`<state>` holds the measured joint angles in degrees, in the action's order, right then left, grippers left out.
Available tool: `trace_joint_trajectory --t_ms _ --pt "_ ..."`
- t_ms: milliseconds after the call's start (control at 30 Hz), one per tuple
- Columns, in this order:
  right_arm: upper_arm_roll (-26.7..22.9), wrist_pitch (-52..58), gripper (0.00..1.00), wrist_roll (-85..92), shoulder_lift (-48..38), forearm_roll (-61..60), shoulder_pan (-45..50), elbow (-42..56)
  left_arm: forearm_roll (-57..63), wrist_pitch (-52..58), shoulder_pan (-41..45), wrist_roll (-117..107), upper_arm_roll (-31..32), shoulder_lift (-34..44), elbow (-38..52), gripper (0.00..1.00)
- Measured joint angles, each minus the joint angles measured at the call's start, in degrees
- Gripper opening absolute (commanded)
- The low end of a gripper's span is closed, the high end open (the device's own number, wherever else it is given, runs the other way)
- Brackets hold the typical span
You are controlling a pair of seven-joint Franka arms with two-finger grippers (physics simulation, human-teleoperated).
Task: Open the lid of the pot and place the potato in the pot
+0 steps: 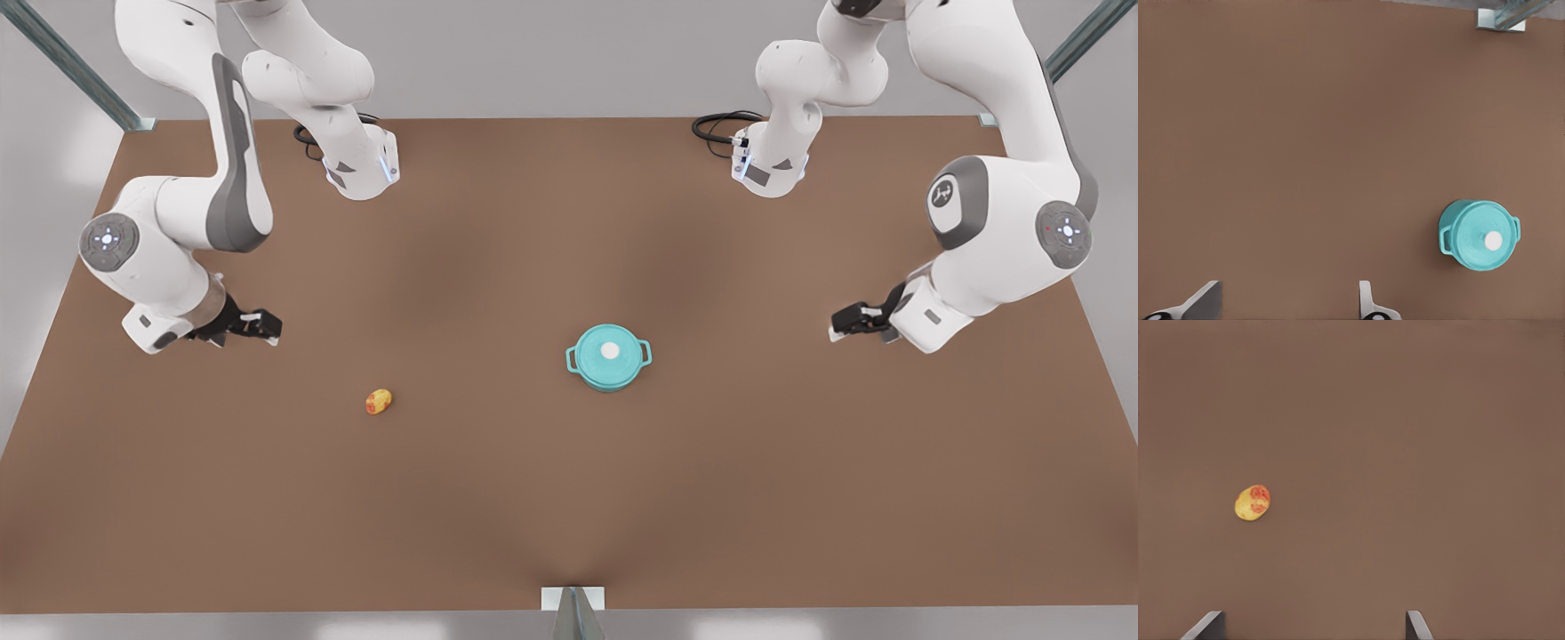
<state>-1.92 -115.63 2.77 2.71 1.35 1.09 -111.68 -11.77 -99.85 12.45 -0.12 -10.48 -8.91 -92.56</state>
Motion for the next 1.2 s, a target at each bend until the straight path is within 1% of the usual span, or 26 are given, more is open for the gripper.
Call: trace_joint_trajectory --t_ms 100,167,200,233,267,333,400,433,467,500,567,833,1067,1200 --pt "0.2 -2.1 1.0 -0.2 1.0 -0.1 0.6 1.2 0.2 -1.2 0.2 0.2 1.5 -0.6 0.0 1.0" --pt "0.9 -3.0 1.0 -2.9 2.3 -0.2 1.5 2.4 0.6 -1.7 0.1 -0.1 5.1 -0.7 0.3 1.0" --pt "1.0 -3.3 1.0 -4.5 3.4 -0.2 3.1 3.1 2.0 -2.0 0.3 -0.8 8.5 -1.0 0.5 1.0" --pt "1.1 -3.7 1.0 -6.1 4.4 -0.1 5.4 3.6 3.6 -2.2 1.8 -2.0 12.5 -2.2 1.0 1.0" --pt "1.1 -4.0 1.0 -7.5 5.6 -0.1 7.9 4.3 4.9 -2.5 5.8 -3.5 15.2 -3.9 1.2 1.0" --pt "1.3 -4.5 1.0 -10.2 8.6 -0.2 11.0 5.8 6.6 -3.1 14.4 -7.4 17.5 -8.0 4.4 1.0" --pt "1.2 -4.8 1.0 -12.7 12.5 -1.1 11.8 7.0 8.7 -3.5 18.4 -12.0 18.1 -14.4 10.1 1.0" --pt "1.0 -5.3 1.0 -13.8 14.4 -2.1 11.7 7.2 9.7 -3.7 19.4 -14.3 18.2 -15.8 10.8 1.0" --pt "0.9 -6.0 1.0 -15.0 16.0 -2.8 11.7 7.2 10.7 -4.0 20.0 -16.6 18.3 -16.6 9.7 1.0" --pt "0.9 -6.8 1.0 -16.1 17.4 -3.3 11.7 7.3 11.3 -5.5 20.3 -18.8 18.3 -17.1 6.7 1.0" --pt "0.6 -8.7 1.0 -18.3 19.4 -3.9 11.7 7.2 12.1 -10.1 21.3 -23.6 18.3 -18.5 2.7 1.0" --pt "-0.8 -19.6 1.0 -25.6 24.3 -4.5 11.7 4.0 17.1 -22.5 20.1 -37.4 17.9 -27.3 4.7 1.0" --pt "-1.7 -26.2 1.0 -29.9 28.1 -4.8 11.8 3.9 18.0 -29.9 20.5 -44.5 18.1 -28.9 3.5 1.0" --pt "-1.8 -29.0 1.0 -31.9 28.7 -4.9 12.5 2.3 18.1 -32.9 21.7 -47.8 18.2 -28.3 -0.3 1.0"
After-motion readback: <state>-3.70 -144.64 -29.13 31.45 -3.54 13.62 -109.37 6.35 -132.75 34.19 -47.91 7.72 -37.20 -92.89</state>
